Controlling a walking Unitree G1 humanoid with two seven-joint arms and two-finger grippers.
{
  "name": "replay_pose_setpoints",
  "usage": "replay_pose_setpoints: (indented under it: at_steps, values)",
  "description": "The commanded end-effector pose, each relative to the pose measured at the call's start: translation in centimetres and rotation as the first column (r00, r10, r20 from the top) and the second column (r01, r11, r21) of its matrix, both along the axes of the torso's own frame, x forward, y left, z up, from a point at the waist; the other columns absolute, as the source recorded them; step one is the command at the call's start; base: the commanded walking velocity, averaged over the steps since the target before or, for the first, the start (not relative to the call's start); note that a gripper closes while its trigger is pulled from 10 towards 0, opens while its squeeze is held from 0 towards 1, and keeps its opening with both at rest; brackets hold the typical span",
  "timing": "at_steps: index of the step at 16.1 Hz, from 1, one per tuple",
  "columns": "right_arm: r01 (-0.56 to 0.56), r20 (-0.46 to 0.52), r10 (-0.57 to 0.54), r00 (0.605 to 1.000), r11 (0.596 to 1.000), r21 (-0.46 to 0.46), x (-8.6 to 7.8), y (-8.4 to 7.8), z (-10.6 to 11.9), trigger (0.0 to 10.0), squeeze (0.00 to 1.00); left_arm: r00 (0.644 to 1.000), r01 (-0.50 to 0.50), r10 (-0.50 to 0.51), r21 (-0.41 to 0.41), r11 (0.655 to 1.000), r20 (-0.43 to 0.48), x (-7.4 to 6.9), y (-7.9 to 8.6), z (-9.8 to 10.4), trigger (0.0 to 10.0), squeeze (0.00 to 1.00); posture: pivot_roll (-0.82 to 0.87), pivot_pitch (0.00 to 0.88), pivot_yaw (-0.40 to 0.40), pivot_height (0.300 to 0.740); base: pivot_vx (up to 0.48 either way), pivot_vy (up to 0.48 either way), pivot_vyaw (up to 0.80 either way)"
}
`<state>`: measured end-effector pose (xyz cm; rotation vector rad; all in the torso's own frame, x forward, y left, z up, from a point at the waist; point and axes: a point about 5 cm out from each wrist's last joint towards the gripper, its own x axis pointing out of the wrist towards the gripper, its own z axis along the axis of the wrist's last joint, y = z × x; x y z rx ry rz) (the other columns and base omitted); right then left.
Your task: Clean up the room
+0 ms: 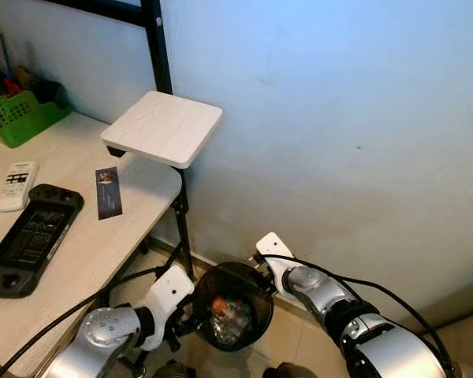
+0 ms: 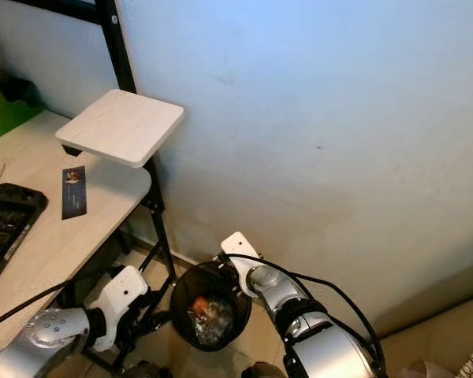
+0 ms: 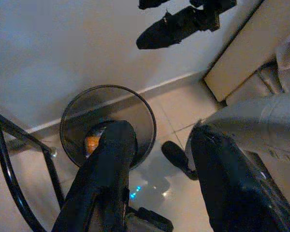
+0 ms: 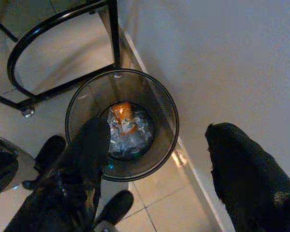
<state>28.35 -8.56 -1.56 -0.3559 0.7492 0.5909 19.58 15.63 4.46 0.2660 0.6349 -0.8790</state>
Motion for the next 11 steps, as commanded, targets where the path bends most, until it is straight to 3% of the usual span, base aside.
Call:
replay_pose_setpoints:
  at_steps: [1,5,6,8,9,10,11]
  values:
    - [0.002,-0.009,-0.002,1.000,1.000,0.009,-0.3,-0.1,-0.3,10.0,1.00,1.000,0.002,-0.002,0.009,1.000,0.004,0.1,0.0,-0.4,10.0,0.00,0.06,0.102,-0.031,0.740,0.000,0.000,0.00]
    - [0.069,0.060,-0.077,0.995,0.990,0.123,0.8,-0.6,0.9,10.0,1.00,0.981,-0.154,0.158,-0.038,0.987,0.110,1.8,1.3,-0.8,10.0,0.00,0.06,0.075,-0.036,0.740,0.000,0.000,0.00]
    - [0.120,0.129,-0.158,0.979,0.957,0.263,1.3,-1.4,2.3,10.0,1.00,0.917,-0.334,0.349,-0.106,0.936,0.191,3.2,2.3,-0.7,10.0,0.00,0.05,0.047,-0.037,0.740,0.000,0.000,0.00]
    - [0.172,0.198,-0.269,0.943,0.899,0.404,0.8,-3.0,4.4,10.0,1.00,0.849,-0.437,0.463,-0.154,0.886,0.255,3.8,2.9,-0.1,10.0,0.00,0.05,0.037,-0.036,0.740,0.000,0.000,0.00]
    - [0.207,0.252,-0.358,0.899,0.855,0.476,-0.7,-4.5,6.4,10.0,0.17,0.813,-0.437,0.472,-0.179,0.882,0.341,3.1,2.1,2.9,10.0,0.00,0.04,0.002,-0.018,0.740,0.000,0.000,0.00]
    - [0.226,0.283,-0.399,0.872,0.842,0.490,-1.3,-5.1,7.3,10.0,0.00,0.799,-0.432,0.475,-0.196,0.880,0.370,3.0,1.4,4.3,10.0,0.00,0.03,0.000,-0.012,0.740,0.000,0.000,0.00]
    - [0.254,0.323,-0.458,0.828,0.821,0.511,-2.1,-6.0,8.5,10.0,0.00,0.774,-0.425,0.479,-0.222,0.878,0.414,3.3,0.4,6.1,10.0,0.00,0.02,0.000,0.007,0.740,0.000,0.000,0.00]
